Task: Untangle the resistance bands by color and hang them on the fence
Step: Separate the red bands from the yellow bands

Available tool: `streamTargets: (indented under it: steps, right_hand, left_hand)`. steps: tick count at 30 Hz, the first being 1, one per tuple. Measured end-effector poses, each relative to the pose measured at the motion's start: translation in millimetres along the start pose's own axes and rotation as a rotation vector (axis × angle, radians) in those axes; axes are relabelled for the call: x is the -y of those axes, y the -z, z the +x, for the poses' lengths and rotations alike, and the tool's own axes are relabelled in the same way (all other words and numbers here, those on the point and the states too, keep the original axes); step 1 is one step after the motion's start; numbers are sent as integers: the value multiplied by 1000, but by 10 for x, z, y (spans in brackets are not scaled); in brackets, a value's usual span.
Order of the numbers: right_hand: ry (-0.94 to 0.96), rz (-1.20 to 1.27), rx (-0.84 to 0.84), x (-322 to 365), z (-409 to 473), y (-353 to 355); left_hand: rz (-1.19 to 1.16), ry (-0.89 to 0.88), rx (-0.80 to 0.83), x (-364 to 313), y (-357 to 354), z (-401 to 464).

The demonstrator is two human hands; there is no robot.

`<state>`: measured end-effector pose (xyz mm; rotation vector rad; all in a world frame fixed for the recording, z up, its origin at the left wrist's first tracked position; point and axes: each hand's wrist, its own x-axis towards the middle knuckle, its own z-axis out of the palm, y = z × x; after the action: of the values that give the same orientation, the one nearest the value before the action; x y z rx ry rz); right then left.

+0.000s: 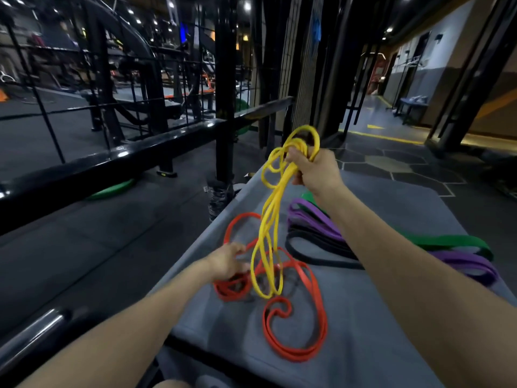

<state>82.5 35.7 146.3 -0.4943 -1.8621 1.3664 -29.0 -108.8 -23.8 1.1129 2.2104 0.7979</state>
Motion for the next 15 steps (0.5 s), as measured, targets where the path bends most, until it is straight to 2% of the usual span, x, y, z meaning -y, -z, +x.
streamTargets:
  steps: [2, 6, 10, 15]
  right_hand:
    - [46, 26, -46, 105, 99, 19]
    - [128, 101, -116, 391, 356, 61]
    - [162, 88, -152, 519, 485, -5]
    - [71, -65, -122, 152, 421, -163]
  left_hand:
    - [141, 9, 97, 118, -66, 31]
    - [586, -44, 97, 85, -86, -52]
    - [666, -29, 89, -56, -126, -134]
    - [721, -97, 117, -83, -123, -244]
